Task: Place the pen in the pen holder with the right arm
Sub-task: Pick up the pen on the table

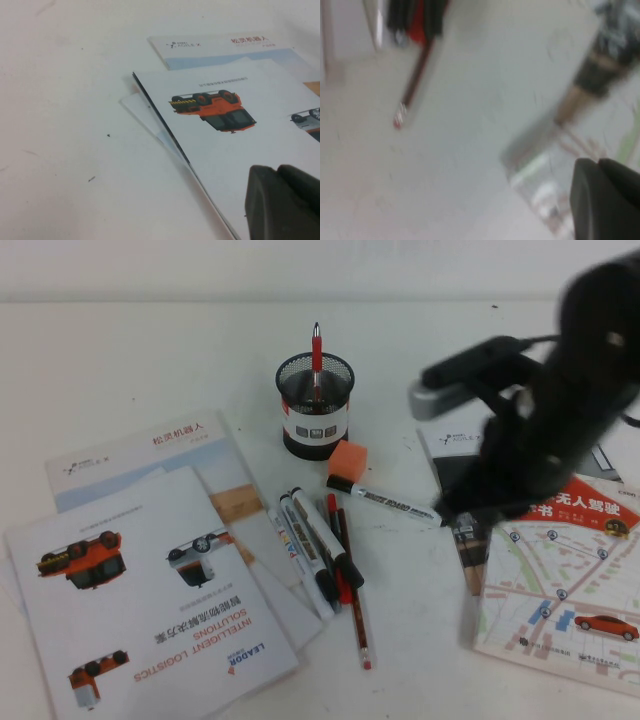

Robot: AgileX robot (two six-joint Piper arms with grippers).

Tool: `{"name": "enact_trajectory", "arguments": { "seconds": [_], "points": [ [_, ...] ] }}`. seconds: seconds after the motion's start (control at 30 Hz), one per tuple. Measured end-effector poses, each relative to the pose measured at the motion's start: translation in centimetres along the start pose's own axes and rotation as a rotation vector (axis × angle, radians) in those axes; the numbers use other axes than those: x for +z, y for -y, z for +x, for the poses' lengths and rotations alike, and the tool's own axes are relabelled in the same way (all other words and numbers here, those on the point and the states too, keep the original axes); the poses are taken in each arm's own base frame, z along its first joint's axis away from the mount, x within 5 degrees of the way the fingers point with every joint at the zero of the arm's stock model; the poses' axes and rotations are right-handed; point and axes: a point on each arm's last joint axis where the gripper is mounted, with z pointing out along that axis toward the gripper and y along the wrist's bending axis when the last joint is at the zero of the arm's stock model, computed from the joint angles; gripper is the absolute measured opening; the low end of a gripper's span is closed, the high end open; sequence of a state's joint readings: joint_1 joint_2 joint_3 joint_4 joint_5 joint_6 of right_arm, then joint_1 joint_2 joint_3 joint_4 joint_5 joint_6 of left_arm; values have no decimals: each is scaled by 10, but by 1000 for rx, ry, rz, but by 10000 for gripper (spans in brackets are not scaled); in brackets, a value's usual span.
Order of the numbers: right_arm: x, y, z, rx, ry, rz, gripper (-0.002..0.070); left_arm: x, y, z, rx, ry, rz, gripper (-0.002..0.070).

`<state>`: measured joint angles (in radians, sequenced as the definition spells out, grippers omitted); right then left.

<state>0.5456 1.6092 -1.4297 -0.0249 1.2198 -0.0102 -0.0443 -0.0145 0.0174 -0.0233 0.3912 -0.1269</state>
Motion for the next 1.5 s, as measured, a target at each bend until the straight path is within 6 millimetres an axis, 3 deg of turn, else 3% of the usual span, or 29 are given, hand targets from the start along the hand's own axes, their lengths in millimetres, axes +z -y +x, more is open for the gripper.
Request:
{"name": "enact_trajectory", "arguments": {
  "seconds": [0.23,0.43,0.67,1.03,1.5],
  "points": [
    [31,-19,-54,-55,1,-51,-19,0,0,0,0,0,0,-3],
    [73,-48,-79,-136,-47,-50,-19,0,0,0,0,0,0,-3],
    [89,-56,-103,-164,-18,-92,-12,0,0,0,0,0,0,-2],
    [130,-61,-105,-165,-100,-118,211,0,0,0,0,0,0,-3],
    [133,-62,-105,-195,-100,-122,235,0,0,0,0,0,0,-2]
  ]
}}
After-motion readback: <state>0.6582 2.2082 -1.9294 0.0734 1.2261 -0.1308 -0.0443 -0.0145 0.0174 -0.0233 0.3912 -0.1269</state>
